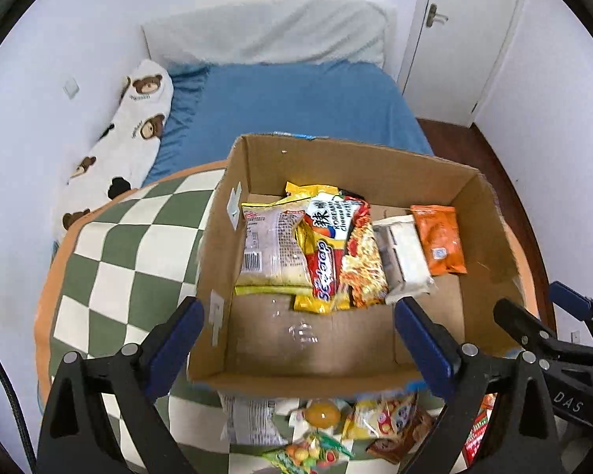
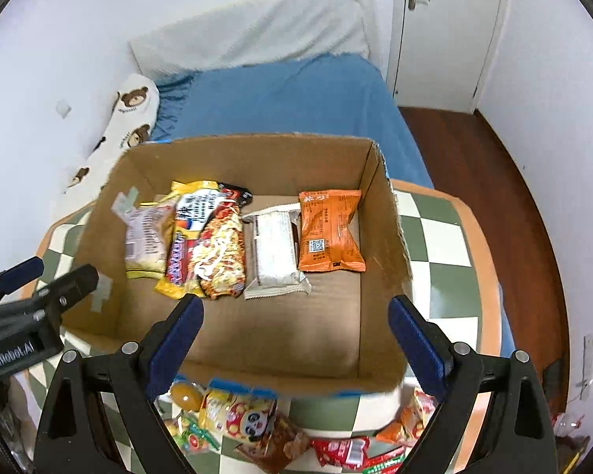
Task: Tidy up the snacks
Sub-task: 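Open both tools and withdraw them from the box, then move both tools back toward the remaining snacks on the cloth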
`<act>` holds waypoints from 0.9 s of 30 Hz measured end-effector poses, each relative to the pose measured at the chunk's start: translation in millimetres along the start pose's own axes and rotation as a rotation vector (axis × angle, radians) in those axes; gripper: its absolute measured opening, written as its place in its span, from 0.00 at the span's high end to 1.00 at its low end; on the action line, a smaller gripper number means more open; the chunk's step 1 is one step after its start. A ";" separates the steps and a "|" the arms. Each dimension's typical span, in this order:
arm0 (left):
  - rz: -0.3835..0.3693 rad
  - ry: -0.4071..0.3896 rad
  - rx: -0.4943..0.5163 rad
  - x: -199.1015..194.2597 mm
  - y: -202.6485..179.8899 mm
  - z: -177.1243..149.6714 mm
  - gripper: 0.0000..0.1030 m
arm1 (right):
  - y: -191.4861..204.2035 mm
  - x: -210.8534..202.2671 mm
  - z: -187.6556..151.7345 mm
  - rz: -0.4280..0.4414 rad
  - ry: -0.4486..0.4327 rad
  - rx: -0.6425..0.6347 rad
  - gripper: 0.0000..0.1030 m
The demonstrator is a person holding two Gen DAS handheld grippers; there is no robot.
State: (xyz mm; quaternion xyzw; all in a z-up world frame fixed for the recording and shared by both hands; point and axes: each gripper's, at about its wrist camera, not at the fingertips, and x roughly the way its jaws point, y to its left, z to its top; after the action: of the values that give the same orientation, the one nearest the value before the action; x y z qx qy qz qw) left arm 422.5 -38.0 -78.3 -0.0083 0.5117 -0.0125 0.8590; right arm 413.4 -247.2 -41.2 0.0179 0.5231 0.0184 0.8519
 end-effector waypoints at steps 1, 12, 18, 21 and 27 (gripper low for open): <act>0.002 -0.012 0.002 -7.2 -0.7 -3.5 0.04 | 2.3 -9.1 -3.6 -0.001 -0.014 -0.003 0.06; -0.005 -0.101 0.000 -74.2 -3.9 -41.6 0.04 | 10.1 -86.2 -44.3 0.019 -0.122 0.010 0.06; -0.005 -0.113 -0.004 -92.5 -1.7 -61.5 0.04 | 1.7 -108.1 -66.5 0.050 -0.136 0.044 0.06; 0.004 -0.084 -0.005 -87.2 -0.1 -74.7 0.04 | -14.1 -105.8 -80.3 0.070 -0.108 0.096 0.06; 0.044 0.040 -0.007 -44.0 7.6 -108.1 0.04 | -64.2 -59.1 -122.6 0.053 0.061 0.222 0.06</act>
State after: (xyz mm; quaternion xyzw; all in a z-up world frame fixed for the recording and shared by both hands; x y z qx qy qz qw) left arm 306.6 -29.2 -91.3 0.0003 0.5289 0.0081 0.8486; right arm 278.1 -312.9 -47.2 0.1254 0.5468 -0.0166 0.8276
